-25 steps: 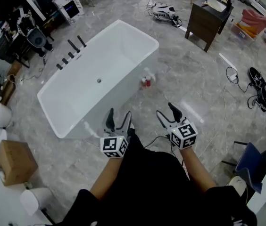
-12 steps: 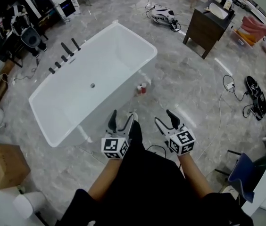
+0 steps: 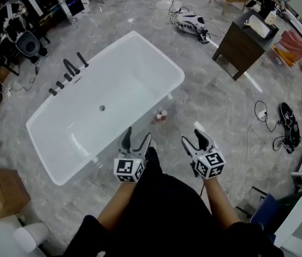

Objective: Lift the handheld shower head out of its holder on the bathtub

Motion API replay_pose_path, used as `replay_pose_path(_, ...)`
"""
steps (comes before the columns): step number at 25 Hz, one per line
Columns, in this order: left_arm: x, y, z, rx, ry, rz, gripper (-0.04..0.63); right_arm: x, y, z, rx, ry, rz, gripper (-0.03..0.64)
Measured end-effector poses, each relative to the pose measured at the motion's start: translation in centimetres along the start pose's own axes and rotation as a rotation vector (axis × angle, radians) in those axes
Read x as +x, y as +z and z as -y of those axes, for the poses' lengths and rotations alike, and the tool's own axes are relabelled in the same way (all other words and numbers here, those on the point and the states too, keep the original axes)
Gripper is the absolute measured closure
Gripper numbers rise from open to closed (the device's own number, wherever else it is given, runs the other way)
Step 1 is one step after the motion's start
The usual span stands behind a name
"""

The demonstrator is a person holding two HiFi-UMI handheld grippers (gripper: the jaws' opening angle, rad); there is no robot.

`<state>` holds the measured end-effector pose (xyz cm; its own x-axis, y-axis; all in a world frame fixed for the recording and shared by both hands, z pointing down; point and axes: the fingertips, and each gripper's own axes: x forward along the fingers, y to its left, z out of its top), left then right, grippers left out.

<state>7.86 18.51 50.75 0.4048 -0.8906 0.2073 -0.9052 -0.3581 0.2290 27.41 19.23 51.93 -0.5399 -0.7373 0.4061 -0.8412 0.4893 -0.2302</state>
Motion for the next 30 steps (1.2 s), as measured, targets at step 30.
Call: replay_pose_path(30, 14.2, 9.0, -20.1, -0.026, 0.117, 0.022, 0.291, 27.3, 14.5, 2.8, -0.073, 0.115, -0.099, 0.383)
